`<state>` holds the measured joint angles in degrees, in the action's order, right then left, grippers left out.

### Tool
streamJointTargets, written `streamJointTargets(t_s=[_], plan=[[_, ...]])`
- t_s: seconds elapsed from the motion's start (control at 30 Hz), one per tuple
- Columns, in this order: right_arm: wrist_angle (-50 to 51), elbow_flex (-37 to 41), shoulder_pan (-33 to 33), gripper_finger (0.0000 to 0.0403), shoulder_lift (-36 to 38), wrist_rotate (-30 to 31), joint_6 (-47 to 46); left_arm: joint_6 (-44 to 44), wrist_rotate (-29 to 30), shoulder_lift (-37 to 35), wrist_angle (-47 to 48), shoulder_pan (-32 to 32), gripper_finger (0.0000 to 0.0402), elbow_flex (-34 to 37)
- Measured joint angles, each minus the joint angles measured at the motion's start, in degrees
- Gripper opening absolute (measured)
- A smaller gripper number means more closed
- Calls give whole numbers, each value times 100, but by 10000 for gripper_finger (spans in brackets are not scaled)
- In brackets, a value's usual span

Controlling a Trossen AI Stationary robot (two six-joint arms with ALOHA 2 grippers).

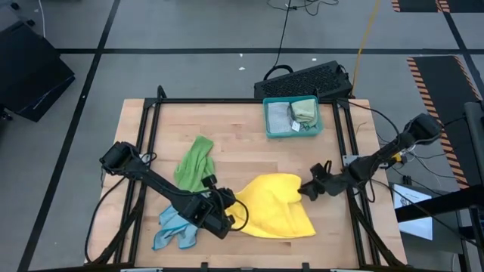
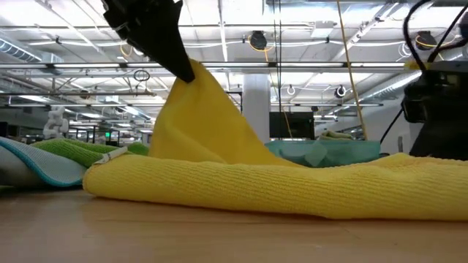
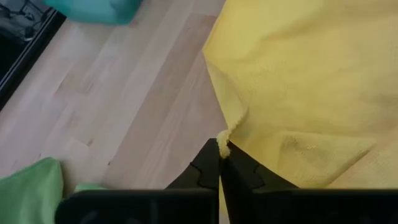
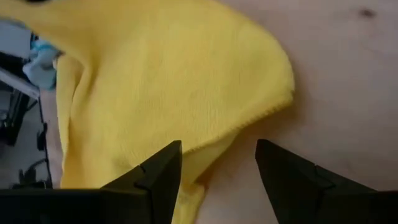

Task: Fold microfiber towels
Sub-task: Fold the yellow microfiber cloth

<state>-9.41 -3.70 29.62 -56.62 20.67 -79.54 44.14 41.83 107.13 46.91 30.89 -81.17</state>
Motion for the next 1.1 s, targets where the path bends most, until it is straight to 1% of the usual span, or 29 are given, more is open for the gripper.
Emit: streamJointTargets(t_s=[0.13, 0.27, 0.5, 0.63, 0.77, 0.9, 1.0, 1.1], plan=[[-90, 4, -433, 201, -4, 55, 323, -222, 19, 0, -230, 0, 14, 0], [-300, 7, -744, 201, -4, 159, 711, -348, 17, 0, -376, 11, 5, 0], [-438, 13, -1254, 201, -4, 152, 1170, -330, 17, 0, -418, 31, 13, 0], [-508, 13, -1549, 201, -4, -67, 1337, -334, 19, 0, -440, 26, 4, 0], [-709, 24, -1786, 194, -11, -292, 1594, -334, 19, 0, -460, 26, 14, 0], [-717, 28, -1921, 163, -14, -324, 1760, -337, 19, 0, -463, 26, 14, 0], [-738, 26, -1986, 125, -53, -435, 1861, -341, 19, 0, -463, 26, 5, 0], [-796, 20, -1986, 84, -151, -433, 1951, -341, 22, 0, -461, 26, 9, 0]])
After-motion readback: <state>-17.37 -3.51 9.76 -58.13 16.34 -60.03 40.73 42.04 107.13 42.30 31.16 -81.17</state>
